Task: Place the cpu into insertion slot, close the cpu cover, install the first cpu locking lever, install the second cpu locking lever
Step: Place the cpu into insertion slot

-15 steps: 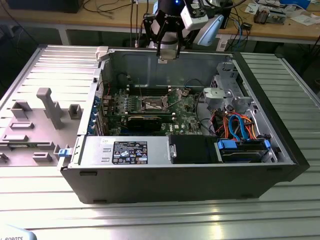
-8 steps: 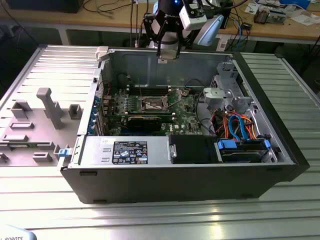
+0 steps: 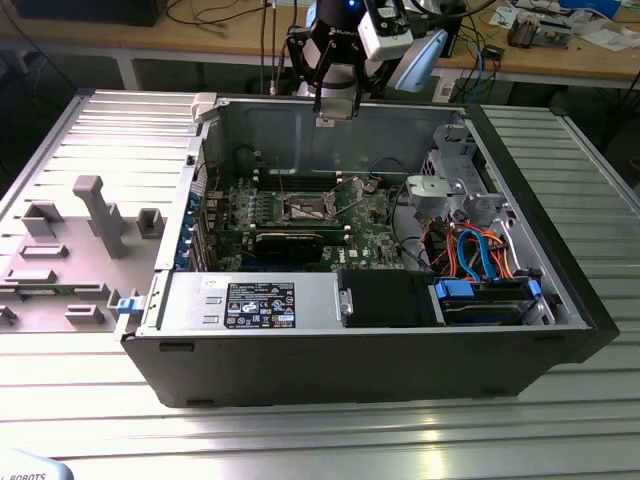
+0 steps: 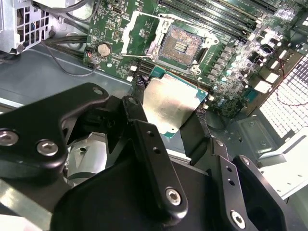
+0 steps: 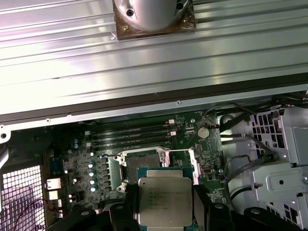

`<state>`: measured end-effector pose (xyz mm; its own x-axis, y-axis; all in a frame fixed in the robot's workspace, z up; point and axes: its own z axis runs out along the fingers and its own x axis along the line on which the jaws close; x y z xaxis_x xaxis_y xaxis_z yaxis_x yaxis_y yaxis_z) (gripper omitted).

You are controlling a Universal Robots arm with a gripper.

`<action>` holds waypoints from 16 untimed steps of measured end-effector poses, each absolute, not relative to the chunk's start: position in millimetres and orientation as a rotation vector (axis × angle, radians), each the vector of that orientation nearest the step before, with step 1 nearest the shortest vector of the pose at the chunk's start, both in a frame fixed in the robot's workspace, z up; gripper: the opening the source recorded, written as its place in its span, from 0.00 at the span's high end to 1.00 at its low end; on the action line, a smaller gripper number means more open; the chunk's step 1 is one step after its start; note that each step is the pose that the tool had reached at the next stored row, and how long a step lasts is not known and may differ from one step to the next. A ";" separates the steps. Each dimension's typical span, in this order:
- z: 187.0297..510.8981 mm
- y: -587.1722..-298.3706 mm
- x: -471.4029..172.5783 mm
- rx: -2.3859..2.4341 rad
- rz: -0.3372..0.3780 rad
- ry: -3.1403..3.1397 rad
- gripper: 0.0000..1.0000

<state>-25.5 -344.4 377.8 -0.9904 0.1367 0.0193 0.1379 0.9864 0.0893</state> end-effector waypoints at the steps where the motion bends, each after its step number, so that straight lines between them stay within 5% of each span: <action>1: 377.8 -344.4 -25.6 -0.216 -0.142 -3.118 0.46; 16: 377.8 -344.4 -25.5 -0.230 -0.142 -3.117 0.46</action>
<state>-25.5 -344.4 377.8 -0.9891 0.1461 0.0193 0.1473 0.9851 0.0893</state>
